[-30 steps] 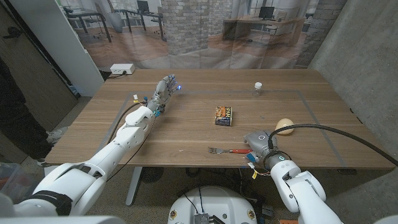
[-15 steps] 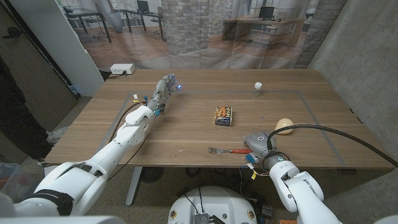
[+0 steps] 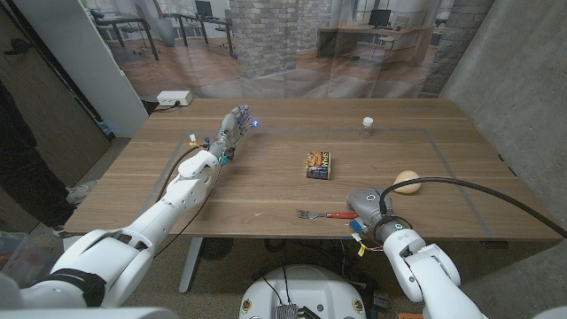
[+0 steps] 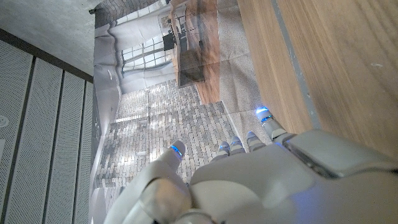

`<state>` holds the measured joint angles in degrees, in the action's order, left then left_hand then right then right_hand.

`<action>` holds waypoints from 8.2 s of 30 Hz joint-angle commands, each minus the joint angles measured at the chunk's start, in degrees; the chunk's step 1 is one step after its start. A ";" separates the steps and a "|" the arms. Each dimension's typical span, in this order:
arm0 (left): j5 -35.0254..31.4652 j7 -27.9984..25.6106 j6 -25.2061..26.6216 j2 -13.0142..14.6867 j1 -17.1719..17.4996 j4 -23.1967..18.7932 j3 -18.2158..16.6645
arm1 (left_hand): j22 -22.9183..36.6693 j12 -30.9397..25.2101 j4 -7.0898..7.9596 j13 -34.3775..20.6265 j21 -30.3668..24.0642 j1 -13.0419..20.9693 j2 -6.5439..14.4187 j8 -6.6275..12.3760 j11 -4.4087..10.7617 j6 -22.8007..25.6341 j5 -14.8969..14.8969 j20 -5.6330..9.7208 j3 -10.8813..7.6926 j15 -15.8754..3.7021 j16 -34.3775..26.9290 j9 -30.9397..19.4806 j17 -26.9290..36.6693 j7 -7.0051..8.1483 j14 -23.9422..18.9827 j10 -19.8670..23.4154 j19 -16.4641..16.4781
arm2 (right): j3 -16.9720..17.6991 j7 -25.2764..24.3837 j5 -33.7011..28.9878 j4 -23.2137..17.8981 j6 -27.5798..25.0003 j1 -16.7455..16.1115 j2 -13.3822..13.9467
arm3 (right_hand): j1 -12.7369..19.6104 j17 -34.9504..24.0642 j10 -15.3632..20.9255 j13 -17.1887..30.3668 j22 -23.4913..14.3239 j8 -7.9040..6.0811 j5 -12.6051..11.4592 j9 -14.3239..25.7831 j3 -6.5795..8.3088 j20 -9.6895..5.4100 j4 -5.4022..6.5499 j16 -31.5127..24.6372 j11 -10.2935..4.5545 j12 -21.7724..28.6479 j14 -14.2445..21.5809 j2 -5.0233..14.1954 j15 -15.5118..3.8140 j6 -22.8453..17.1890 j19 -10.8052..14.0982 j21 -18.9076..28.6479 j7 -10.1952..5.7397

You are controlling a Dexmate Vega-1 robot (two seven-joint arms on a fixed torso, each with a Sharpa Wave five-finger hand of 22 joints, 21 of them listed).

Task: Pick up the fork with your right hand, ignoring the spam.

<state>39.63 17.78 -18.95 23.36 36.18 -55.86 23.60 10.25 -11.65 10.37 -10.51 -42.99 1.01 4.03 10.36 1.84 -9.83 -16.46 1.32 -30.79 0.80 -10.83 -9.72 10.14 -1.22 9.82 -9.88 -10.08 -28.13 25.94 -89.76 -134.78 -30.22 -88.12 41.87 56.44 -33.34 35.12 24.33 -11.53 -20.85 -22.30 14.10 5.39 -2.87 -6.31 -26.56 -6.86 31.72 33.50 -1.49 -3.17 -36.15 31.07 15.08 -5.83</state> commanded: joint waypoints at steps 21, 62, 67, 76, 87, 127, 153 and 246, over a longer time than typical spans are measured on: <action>1.19 0.54 -0.13 0.00 0.71 -0.46 -0.84 | 0.20 0.17 0.06 -0.13 0.59 0.08 5.64 -0.08 -0.01 -4.95 -0.50 -0.26 0.26 -0.12 -0.04 -0.19 0.14 0.16 3.63 -4.24 -6.31 | -1.69 0.70 -1.85 2.00 0.93 1.63 1.14 | 2.67 -0.46 4.84 -0.28 -0.04 -2.48 -1.73 -0.77 -0.60 -1.22 -0.44 0.92 -0.09 2.78 4.90 1.76 -9.17 -7.42 1.34 0.79 -0.92; 1.34 -0.01 -0.10 0.51 1.72 -1.69 -1.08 | 0.21 0.18 0.05 -0.12 0.95 0.06 5.61 -0.04 -0.09 -5.02 -0.56 -0.26 0.51 -0.09 -0.04 -0.19 0.13 0.15 3.69 -4.39 -6.28 | -1.86 -16.05 4.47 3.55 -2.67 0.21 4.34 | 19.23 -10.13 20.00 4.11 -0.98 -8.02 0.18 -1.63 1.07 -5.93 -2.13 -3.78 -1.85 13.24 18.72 7.02 -10.29 -25.50 5.05 5.02 -0.44; 1.47 -0.23 -0.07 0.74 2.23 -2.42 -1.21 | 0.22 0.22 0.05 -0.12 0.99 0.07 5.64 -0.04 -0.02 -5.04 -0.57 -0.24 0.52 -0.08 -0.02 -0.19 0.12 0.14 3.74 -4.50 -6.26 | -1.81 -17.60 4.01 3.18 -3.19 0.01 4.49 | 19.44 -10.37 19.99 4.16 -1.03 -7.88 0.44 -1.68 0.86 -6.09 -1.97 -3.36 -1.87 13.22 18.83 7.04 -10.29 -25.69 4.92 5.26 -0.43; 1.47 -0.67 0.05 1.32 3.04 -3.79 -1.32 | 0.22 0.18 0.04 -0.12 1.08 0.09 5.68 -0.03 -0.14 -5.04 -0.59 -0.26 0.55 -0.09 -0.04 -0.18 0.12 0.09 3.70 -4.44 -6.22 | -1.31 -20.07 4.14 2.69 -4.12 -0.77 4.37 | 20.04 -10.78 19.99 4.61 -1.10 -7.79 0.77 -1.57 0.56 -6.33 -1.97 -2.78 -2.04 13.40 19.07 6.90 -10.34 -26.01 4.66 5.59 -0.43; 1.55 -1.26 0.22 2.07 4.00 -5.70 -1.51 | 0.22 0.16 0.03 -0.12 1.20 0.12 5.72 -0.04 -0.15 -5.10 -0.62 -0.32 0.58 -0.06 -0.02 -0.18 0.11 0.13 3.74 -4.42 -6.20 | -0.67 -22.34 3.51 2.26 -5.17 -1.49 4.05 | 20.37 -11.30 20.21 4.74 -1.15 -7.64 1.11 -1.30 0.12 -6.46 -1.69 -2.20 -2.20 13.42 19.52 6.96 -10.33 -26.06 4.71 6.12 -0.42; 1.90 -3.55 0.77 4.48 7.49 -11.66 -2.32 | 0.24 0.25 0.04 -0.12 1.64 0.18 5.82 -0.10 0.04 -5.62 -0.71 -0.37 0.66 -0.13 0.03 -0.18 0.11 0.17 4.01 -4.87 -6.22 | 2.39 -30.60 6.07 0.51 -5.11 -2.45 3.40 | 21.00 -12.96 20.56 5.70 -1.15 -7.31 1.95 -0.31 -1.52 -6.75 -0.86 -0.13 -1.74 13.46 20.99 7.14 -10.28 -26.37 4.47 7.85 -0.10; 2.30 -4.04 0.64 5.42 8.66 -13.13 -2.92 | 0.26 0.23 0.05 -0.12 1.91 0.21 5.88 -0.05 0.00 -5.68 -0.77 -0.37 0.69 -0.13 0.02 -0.18 0.10 0.23 4.06 -4.95 -6.14 | 2.91 -33.34 5.75 0.70 -4.85 -0.28 2.28 | 21.53 -13.92 20.70 6.28 -1.07 -7.04 2.16 0.25 -2.54 -6.99 -0.57 1.37 -1.72 13.31 21.48 7.26 -10.20 -26.45 4.14 8.91 0.00; 4.55 6.80 1.70 9.21 6.85 -9.36 -3.38 | 0.29 0.17 0.04 -0.11 2.84 0.36 5.98 -0.03 0.03 -5.77 -0.91 -0.37 0.58 -0.13 0.01 -0.17 0.08 0.15 4.09 -5.05 -5.85 | -2.06 -41.57 -6.29 4.91 -9.09 8.55 -6.79 | 22.96 -16.77 21.26 7.27 -0.65 -5.94 2.15 1.05 -5.65 -7.48 0.25 5.00 -2.04 12.07 23.08 7.91 -10.24 -27.32 3.11 11.82 -0.30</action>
<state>43.82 21.78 -17.46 32.56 44.13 -67.48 19.85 10.25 -11.43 10.50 -10.51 -40.25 1.01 4.03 10.36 1.84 -9.83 -16.95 1.32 -30.18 0.80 -10.83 -9.72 10.15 -1.23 9.82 -9.88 -10.08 -28.93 -15.72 -91.42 -130.21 -37.71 -79.64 36.65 75.84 -49.77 55.80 31.51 -12.07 -26.69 -19.74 12.66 0.07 -3.28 -5.94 -21.89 -8.87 43.69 55.90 2.35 -8.40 -57.83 34.32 26.51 -2.76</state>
